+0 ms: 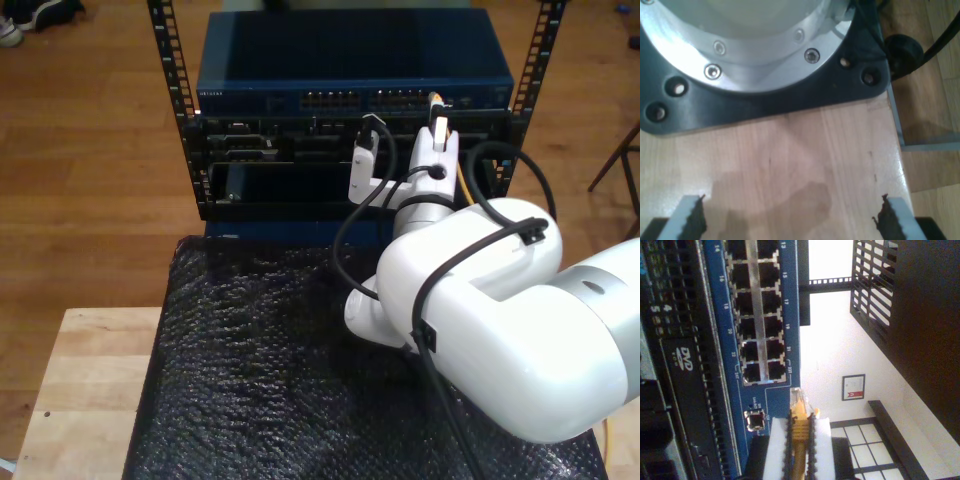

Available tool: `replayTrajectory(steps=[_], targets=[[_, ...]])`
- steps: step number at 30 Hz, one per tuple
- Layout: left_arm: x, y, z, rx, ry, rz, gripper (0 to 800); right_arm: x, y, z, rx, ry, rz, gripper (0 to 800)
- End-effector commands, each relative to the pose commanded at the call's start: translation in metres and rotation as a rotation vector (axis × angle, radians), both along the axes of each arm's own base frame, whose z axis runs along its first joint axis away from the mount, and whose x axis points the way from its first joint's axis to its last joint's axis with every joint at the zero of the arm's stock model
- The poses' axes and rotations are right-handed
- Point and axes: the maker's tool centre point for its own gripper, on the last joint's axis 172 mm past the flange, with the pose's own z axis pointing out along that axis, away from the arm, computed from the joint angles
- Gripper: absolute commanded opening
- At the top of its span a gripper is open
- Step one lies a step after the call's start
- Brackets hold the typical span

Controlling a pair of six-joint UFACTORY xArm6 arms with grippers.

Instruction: Grab the cable and plug it in

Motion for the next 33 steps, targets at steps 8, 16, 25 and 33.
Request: replayTrajectory(steps=[8, 16, 25, 33], targets=[[0.0000, 0.0000, 0.0000, 0.000, 0.000, 0.000, 800, 0.0004, 0.0011, -0.0003, -0.006, 0.000, 0.008, 0], [0.0000, 0.0000, 0.0000, 0.000, 0.000, 0.000, 800, 0.0032, 0.0039, -0.0060, -0.011, 0.018, 0.024, 0], [0.0000, 0.0000, 0.0000, 0.000, 0.000, 0.000, 800, 0.0048, 0.0017, -0.0088, -0.008, 0.028, 0.024, 0], [0.0000, 0.0000, 0.0000, 0.000, 0.000, 0.000, 800, 0.0062, 0.0045, -0.0097, -0.011, 0.031, 0.038, 0]])
